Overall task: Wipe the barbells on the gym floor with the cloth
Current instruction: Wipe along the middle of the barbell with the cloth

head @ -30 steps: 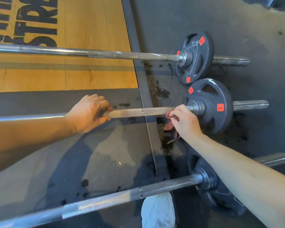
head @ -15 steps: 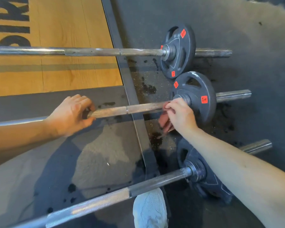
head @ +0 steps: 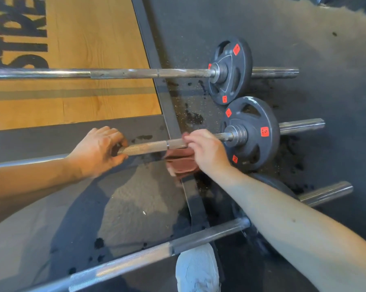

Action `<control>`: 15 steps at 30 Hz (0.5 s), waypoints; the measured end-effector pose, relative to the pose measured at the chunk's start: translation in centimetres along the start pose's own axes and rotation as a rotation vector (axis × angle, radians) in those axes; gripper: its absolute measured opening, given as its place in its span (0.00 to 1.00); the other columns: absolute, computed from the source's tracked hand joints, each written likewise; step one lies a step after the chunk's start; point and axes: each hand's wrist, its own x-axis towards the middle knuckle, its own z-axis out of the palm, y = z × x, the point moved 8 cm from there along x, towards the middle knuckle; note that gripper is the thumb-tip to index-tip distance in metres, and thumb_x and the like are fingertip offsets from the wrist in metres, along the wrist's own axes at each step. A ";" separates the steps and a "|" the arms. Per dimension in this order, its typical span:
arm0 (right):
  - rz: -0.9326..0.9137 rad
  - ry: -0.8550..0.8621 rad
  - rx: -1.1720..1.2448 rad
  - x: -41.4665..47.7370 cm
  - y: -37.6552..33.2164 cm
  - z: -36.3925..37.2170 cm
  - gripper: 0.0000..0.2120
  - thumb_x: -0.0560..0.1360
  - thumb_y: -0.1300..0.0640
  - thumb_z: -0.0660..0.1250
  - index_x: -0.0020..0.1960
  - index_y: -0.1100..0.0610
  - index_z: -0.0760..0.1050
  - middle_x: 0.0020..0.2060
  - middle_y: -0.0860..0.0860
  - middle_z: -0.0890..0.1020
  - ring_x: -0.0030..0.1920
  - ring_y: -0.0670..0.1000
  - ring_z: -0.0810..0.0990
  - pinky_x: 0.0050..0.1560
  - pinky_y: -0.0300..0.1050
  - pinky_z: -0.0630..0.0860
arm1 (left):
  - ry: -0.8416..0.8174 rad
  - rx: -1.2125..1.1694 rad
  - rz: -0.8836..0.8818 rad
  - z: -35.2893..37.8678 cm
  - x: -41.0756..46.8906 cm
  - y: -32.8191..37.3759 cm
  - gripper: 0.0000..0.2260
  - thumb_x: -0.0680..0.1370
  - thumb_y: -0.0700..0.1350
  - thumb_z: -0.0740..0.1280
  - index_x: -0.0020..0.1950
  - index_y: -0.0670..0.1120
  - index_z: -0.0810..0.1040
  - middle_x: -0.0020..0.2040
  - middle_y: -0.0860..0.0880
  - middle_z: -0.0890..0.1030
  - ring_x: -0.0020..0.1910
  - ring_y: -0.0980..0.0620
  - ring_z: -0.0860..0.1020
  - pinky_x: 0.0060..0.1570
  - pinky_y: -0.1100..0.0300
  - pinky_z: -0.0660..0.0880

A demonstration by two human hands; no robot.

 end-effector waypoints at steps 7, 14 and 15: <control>0.269 0.106 -0.008 -0.8 0.6 0.3 0.10 0.81 0.64 0.66 0.54 0.56 0.85 0.53 0.49 0.83 0.54 0.49 0.80 0.60 0.43 0.77 | -0.042 0.068 -0.041 -1.0 -2.4 -1.9 0.13 0.73 0.58 0.68 0.50 0.51 0.82 0.43 0.54 0.79 0.43 0.49 0.76 0.44 0.52 0.71; -0.060 -0.132 0.112 0.7 -12.9 11.0 0.10 0.77 0.67 0.65 0.50 0.62 0.85 0.50 0.56 0.83 0.51 0.59 0.81 0.54 0.54 0.78 | -0.039 0.082 -0.122 -2.9 -5.3 -4.2 0.09 0.73 0.53 0.76 0.50 0.52 0.82 0.44 0.56 0.79 0.45 0.50 0.74 0.46 0.51 0.69; -0.107 -0.171 0.120 0.9 -14.2 11.6 0.10 0.76 0.68 0.65 0.50 0.63 0.85 0.50 0.58 0.83 0.51 0.60 0.81 0.54 0.55 0.79 | -0.033 0.085 -0.133 -3.2 -5.5 -4.4 0.10 0.73 0.54 0.75 0.49 0.52 0.82 0.43 0.56 0.79 0.45 0.50 0.74 0.46 0.51 0.69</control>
